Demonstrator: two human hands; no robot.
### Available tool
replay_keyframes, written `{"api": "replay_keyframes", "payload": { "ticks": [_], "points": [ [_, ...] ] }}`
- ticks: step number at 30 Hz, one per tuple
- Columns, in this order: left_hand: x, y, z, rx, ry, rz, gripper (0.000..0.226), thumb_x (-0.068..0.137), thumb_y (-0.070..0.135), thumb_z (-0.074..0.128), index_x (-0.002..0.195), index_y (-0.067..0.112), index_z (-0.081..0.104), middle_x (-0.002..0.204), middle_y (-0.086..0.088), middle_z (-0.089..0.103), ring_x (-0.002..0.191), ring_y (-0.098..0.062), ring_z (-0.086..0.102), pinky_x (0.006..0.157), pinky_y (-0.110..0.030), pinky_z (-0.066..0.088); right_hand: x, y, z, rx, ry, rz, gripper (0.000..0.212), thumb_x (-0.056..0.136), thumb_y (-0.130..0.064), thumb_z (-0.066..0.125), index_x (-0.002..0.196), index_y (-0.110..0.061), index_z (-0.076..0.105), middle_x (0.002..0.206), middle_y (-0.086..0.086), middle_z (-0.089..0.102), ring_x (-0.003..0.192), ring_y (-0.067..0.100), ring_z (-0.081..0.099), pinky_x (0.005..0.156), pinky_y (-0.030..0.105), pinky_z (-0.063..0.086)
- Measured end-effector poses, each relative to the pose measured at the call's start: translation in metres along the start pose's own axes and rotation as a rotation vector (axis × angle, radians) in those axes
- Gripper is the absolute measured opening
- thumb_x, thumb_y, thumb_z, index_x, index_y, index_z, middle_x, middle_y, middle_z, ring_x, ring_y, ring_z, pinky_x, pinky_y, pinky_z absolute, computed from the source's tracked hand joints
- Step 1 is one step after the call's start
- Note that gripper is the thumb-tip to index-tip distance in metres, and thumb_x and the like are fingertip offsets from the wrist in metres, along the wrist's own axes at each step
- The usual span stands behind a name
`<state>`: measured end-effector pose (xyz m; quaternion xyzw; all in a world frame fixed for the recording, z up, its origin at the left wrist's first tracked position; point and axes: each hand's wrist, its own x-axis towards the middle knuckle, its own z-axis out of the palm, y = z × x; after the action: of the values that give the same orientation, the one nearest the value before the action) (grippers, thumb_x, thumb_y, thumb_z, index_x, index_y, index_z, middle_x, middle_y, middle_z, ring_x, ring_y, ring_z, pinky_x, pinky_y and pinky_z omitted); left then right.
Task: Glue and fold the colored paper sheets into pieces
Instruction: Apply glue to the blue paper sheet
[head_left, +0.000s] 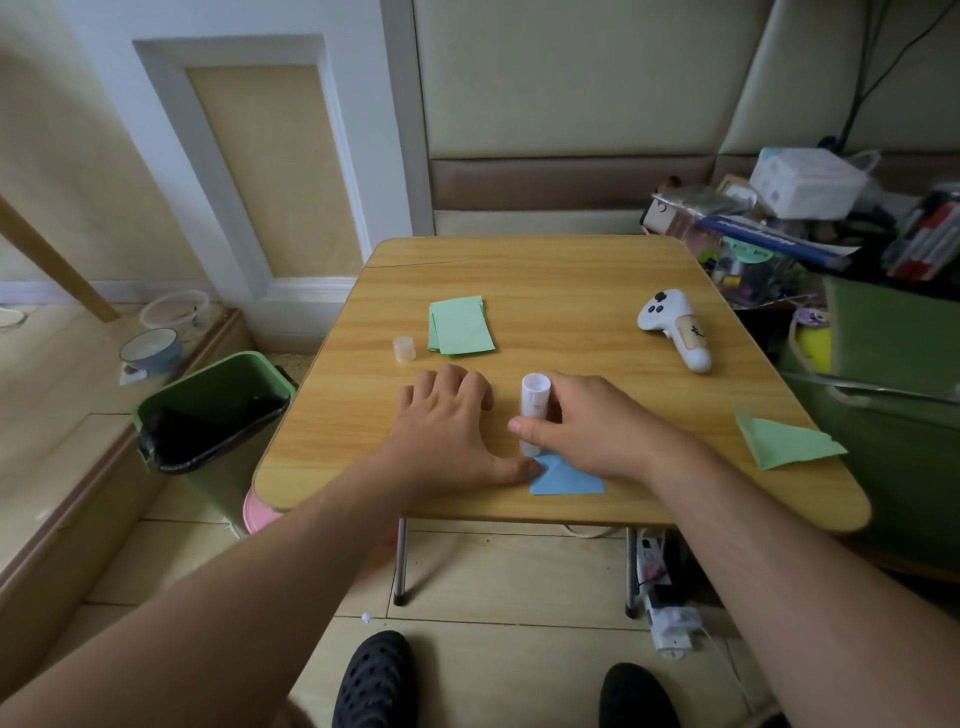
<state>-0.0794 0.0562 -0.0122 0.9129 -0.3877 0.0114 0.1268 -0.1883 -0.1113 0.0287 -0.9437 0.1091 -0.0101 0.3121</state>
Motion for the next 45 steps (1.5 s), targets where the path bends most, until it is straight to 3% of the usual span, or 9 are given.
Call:
{"api": "replay_keyframes", "payload": {
  "ticks": [7,11,15,24,31,36,41,45],
  "points": [
    [0.000,-0.003,-0.003,-0.008,-0.043,0.044,0.090,0.051,0.100,0.043,0.111,0.034,0.039,0.122,0.010,0.035,0.117,-0.017,0.031,0.103,-0.038,0.029,0.003,0.001,-0.008,0.107,0.270,0.082,0.027,0.097,-0.051,0.064,0.091,-0.026,0.055,0.085,-0.009,0.065,0.078,0.008,0.060,0.063,0.030,0.045],
    [0.000,-0.002,0.002,-0.023,0.012,-0.007,0.083,0.059,0.099,0.041,0.106,0.030,0.039,0.116,0.011,0.038,0.111,-0.018,0.033,0.097,-0.037,0.030,0.005,0.000,-0.001,0.087,0.198,0.084,0.028,0.096,-0.052,0.065,0.086,-0.029,0.053,0.083,-0.011,0.063,0.075,0.006,0.058,0.060,0.029,0.040],
    [0.000,0.002,0.006,0.029,0.050,-0.011,0.084,0.058,0.099,0.047,0.105,0.029,0.037,0.116,0.010,0.038,0.112,-0.018,0.034,0.098,-0.037,0.031,0.004,0.000,0.005,0.079,0.104,0.051,0.026,0.094,-0.053,0.068,0.088,-0.032,0.054,0.086,-0.011,0.064,0.078,0.010,0.060,0.065,0.031,0.044],
    [-0.003,0.000,0.005,0.039,0.038,-0.005,0.084,0.059,0.101,0.046,0.108,0.033,0.040,0.124,0.010,0.040,0.118,-0.019,0.035,0.101,-0.038,0.031,-0.002,0.018,-0.018,-0.065,0.117,0.142,0.027,0.091,-0.054,0.067,0.091,-0.029,0.056,0.089,-0.009,0.065,0.084,0.013,0.062,0.078,0.039,0.053],
    [-0.004,0.001,0.000,-0.005,0.005,0.008,0.079,0.065,0.098,0.050,0.125,0.048,0.045,0.133,0.009,0.039,0.129,-0.019,0.032,0.109,-0.040,0.026,-0.008,0.026,-0.029,-0.076,0.145,0.174,0.025,0.092,-0.047,0.068,0.092,-0.024,0.059,0.088,-0.006,0.065,0.083,0.015,0.062,0.075,0.037,0.051],
    [-0.003,-0.001,-0.005,-0.038,-0.042,0.026,0.077,0.064,0.097,0.052,0.128,0.054,0.046,0.130,0.010,0.038,0.128,-0.020,0.032,0.109,-0.042,0.028,-0.004,0.014,-0.018,0.095,0.257,0.144,0.029,0.094,-0.048,0.069,0.090,-0.020,0.061,0.084,-0.005,0.067,0.080,0.012,0.062,0.067,0.034,0.048],
    [-0.004,-0.001,-0.007,-0.057,-0.043,0.030,0.078,0.061,0.095,0.053,0.129,0.057,0.045,0.128,0.010,0.039,0.125,-0.019,0.033,0.107,-0.040,0.029,-0.002,0.005,0.001,0.106,0.183,0.066,0.030,0.092,-0.057,0.069,0.091,-0.028,0.060,0.085,-0.010,0.067,0.079,0.009,0.063,0.067,0.033,0.050],
    [-0.003,0.000,-0.008,-0.050,-0.050,0.024,0.084,0.059,0.096,0.048,0.133,0.057,0.043,0.130,0.009,0.039,0.126,-0.020,0.033,0.107,-0.041,0.029,-0.001,0.004,0.004,0.068,0.153,0.045,0.029,0.093,-0.056,0.069,0.085,-0.032,0.054,0.080,-0.010,0.063,0.072,0.007,0.057,0.060,0.029,0.041]
  ]
}}
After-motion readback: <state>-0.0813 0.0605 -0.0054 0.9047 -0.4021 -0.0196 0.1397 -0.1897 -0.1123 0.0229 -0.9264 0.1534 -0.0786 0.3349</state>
